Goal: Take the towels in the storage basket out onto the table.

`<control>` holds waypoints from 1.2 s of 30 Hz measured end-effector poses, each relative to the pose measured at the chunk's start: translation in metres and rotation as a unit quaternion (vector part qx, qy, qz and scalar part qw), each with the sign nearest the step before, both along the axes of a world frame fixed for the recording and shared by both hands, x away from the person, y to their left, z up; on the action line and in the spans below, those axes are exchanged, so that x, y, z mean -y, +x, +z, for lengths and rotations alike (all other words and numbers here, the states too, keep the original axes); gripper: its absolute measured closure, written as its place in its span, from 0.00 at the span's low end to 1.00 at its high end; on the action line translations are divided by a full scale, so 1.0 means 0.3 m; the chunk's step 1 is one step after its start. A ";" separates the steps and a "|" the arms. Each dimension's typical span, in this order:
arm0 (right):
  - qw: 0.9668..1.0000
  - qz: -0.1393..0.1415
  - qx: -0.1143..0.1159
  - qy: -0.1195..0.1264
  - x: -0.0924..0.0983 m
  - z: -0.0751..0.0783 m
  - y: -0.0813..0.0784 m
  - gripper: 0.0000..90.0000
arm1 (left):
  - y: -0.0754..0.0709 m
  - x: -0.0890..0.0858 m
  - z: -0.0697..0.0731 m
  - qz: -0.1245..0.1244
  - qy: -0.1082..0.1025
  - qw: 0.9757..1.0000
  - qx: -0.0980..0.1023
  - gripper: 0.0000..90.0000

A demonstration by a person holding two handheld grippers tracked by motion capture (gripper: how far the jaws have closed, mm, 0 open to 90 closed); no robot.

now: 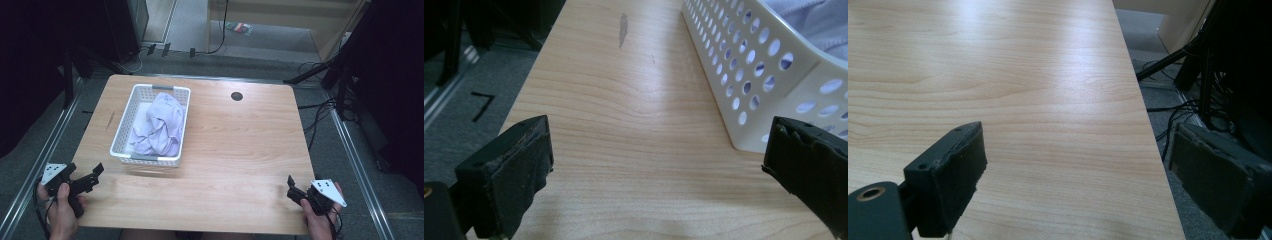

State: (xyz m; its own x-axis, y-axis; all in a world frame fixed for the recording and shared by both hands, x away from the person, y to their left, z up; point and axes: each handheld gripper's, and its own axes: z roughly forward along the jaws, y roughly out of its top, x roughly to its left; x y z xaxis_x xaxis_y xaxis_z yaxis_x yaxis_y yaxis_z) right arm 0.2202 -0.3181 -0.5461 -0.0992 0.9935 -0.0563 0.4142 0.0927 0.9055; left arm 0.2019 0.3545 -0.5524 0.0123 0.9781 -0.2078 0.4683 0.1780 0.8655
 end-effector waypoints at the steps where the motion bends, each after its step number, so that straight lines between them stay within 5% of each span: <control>1: 1.000 0.000 0.000 0.000 0.000 0.000 0.000 0.09 | 0.000 0.000 0.000 0.000 0.000 1.000 0.000 0.00; 4: 1.000 -0.003 0.000 0.003 0.001 0.000 -0.001 0.09 | -0.009 0.028 0.020 -0.011 0.030 0.999 -0.009 0.00; 7: 1.000 -0.003 -0.001 0.002 0.001 0.000 -0.001 0.09 | -0.015 0.042 0.052 -0.032 0.009 0.999 0.001 0.00; 12: 1.000 -0.005 -0.002 0.002 0.001 0.000 -0.002 0.09 | -0.018 0.070 0.123 -0.056 0.004 0.998 0.018 0.00; 19: 1.000 -0.007 -0.002 0.003 0.002 0.000 -0.002 0.10 | 0.021 0.097 0.203 -0.074 -0.009 0.997 -0.003 0.00; 26: 1.000 -0.007 -0.003 0.004 0.001 0.000 -0.002 0.10 | 0.091 0.140 0.283 -0.093 0.006 0.995 -0.027 0.00; 29: 1.000 -0.009 -0.003 0.006 0.001 0.000 -0.001 0.10 | 0.130 0.166 0.313 -0.105 0.013 0.993 -0.046 0.00; 36: 1.000 -0.010 -0.004 0.006 0.003 0.000 -0.002 0.10 | 0.257 0.250 0.395 -0.148 0.049 0.982 -0.104 0.00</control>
State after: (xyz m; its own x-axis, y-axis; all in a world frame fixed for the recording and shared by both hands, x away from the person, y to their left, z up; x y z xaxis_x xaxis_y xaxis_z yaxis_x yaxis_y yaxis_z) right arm 0.2197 -0.3189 -0.5460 -0.0805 0.9958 -0.0436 0.4233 0.0738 0.9030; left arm 0.2788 0.2794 -0.4338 0.2664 0.9534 -0.1413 0.6561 -0.0720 0.7512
